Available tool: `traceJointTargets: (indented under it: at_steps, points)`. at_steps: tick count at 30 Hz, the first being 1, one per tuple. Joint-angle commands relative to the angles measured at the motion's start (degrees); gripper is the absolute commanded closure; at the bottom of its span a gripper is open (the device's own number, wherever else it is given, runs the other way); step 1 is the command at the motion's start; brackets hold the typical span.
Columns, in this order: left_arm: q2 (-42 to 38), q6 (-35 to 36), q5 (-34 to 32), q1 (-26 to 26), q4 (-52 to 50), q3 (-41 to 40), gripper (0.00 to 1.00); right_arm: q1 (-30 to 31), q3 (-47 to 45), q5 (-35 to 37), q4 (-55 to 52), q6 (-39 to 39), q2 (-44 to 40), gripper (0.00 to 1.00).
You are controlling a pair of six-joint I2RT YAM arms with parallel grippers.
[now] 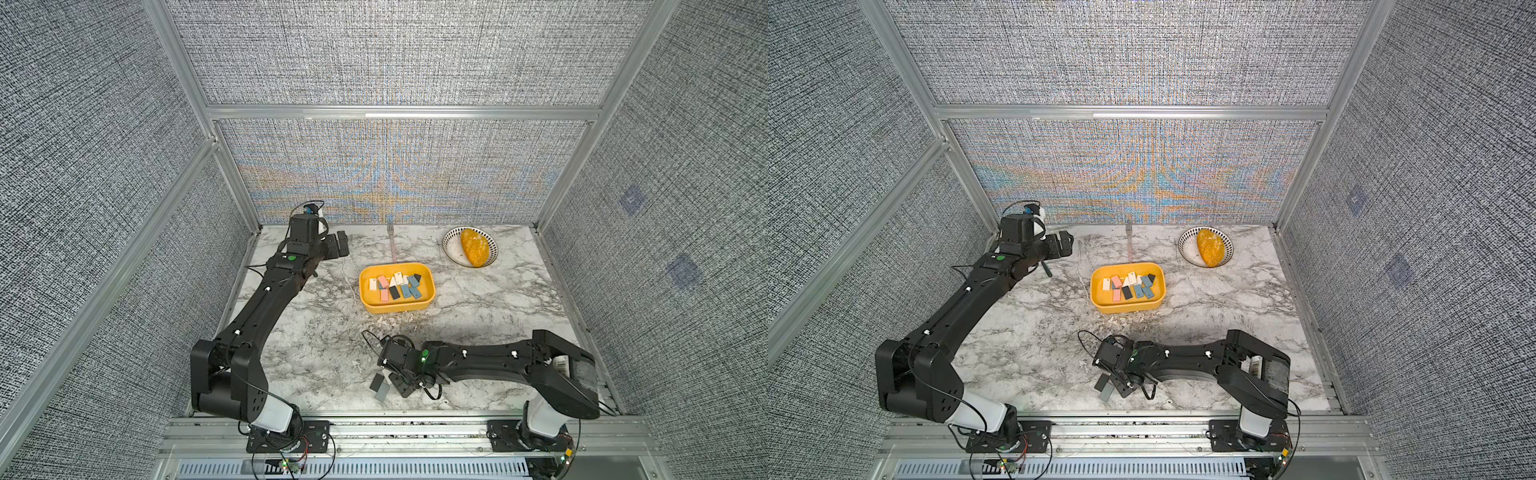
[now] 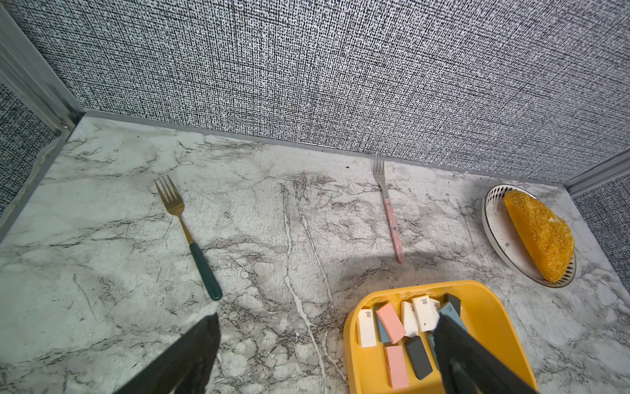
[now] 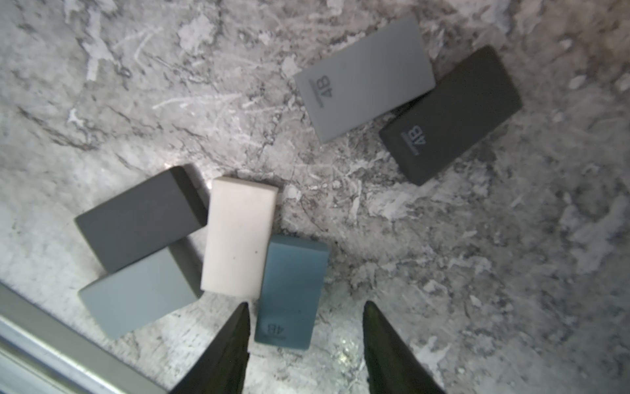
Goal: Put the eraser in the storage box
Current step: Pick up the eraser from the center of the board.
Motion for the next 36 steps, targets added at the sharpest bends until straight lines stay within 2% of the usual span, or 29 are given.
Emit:
traceJointTargets:
  at_steps: [1, 10, 17, 20, 28, 36]
  points:
    - [-0.26, 0.12, -0.24, 0.07, 1.71, -0.13, 0.00, 0.03, 0.93, 0.28, -0.11, -0.41, 0.77, 0.46]
    - [-0.49, 0.27, -0.50, 0.07, 1.62, -0.22, 0.00, 0.03, 2.00, 0.19, -0.30, -0.93, 2.35, 0.49]
    - [-0.28, 0.26, -0.51, 0.07, 1.70, -0.21, 0.00, -0.10, 1.99, 0.53, -0.95, -1.19, 2.71, 0.75]
    - [-0.25, 0.19, -0.51, 0.07, 1.75, -0.13, 0.00, -0.53, 2.01, 1.69, -1.71, -1.19, 2.28, 0.80]
    - [0.00, 0.10, -0.42, 0.08, 1.80, 0.04, 0.00, -3.57, 2.12, 6.10, -4.99, -1.26, -2.22, 0.83]
    - [0.01, 0.08, -0.32, 0.07, 1.80, 0.38, 0.00, -11.10, 8.28, 10.11, -5.28, -4.38, -5.57, 0.83]
